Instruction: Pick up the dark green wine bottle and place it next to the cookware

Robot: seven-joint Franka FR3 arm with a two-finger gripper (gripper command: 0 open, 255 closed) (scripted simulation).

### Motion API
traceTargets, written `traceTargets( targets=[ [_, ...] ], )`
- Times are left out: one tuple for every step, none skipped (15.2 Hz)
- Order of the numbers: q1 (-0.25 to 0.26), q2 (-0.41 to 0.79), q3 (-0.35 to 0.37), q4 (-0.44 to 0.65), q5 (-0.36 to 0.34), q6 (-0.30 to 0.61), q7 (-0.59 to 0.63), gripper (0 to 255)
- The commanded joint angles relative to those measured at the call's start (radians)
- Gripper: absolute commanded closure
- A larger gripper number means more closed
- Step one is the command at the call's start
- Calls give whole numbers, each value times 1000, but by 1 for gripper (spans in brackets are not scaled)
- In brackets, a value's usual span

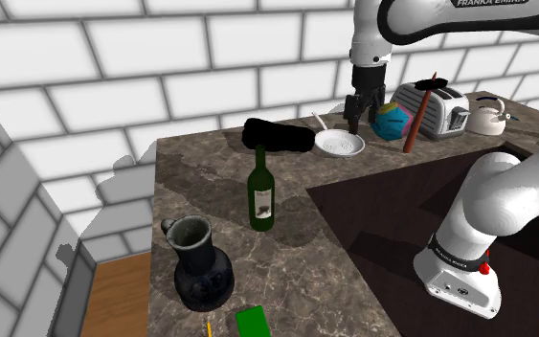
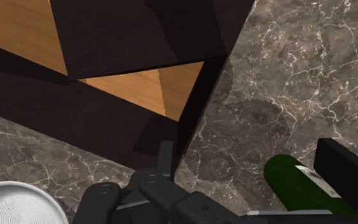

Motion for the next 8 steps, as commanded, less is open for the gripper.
traceTargets(
  targets=[
    [10,66,27,30,22,42,36,0],
    [13,99,38,48,30,60,51,0],
    [17,132,49,66,36,77,65,0],
    [20,165,59,87,42,93,79,0],
    [23,199,69,108,47,109,93,0],
    [25,233,78,130,51,123,108,0],
    [28,268,88,154,54,136,122,0],
    [31,303,97,179,56,149,136,0]
  ],
)
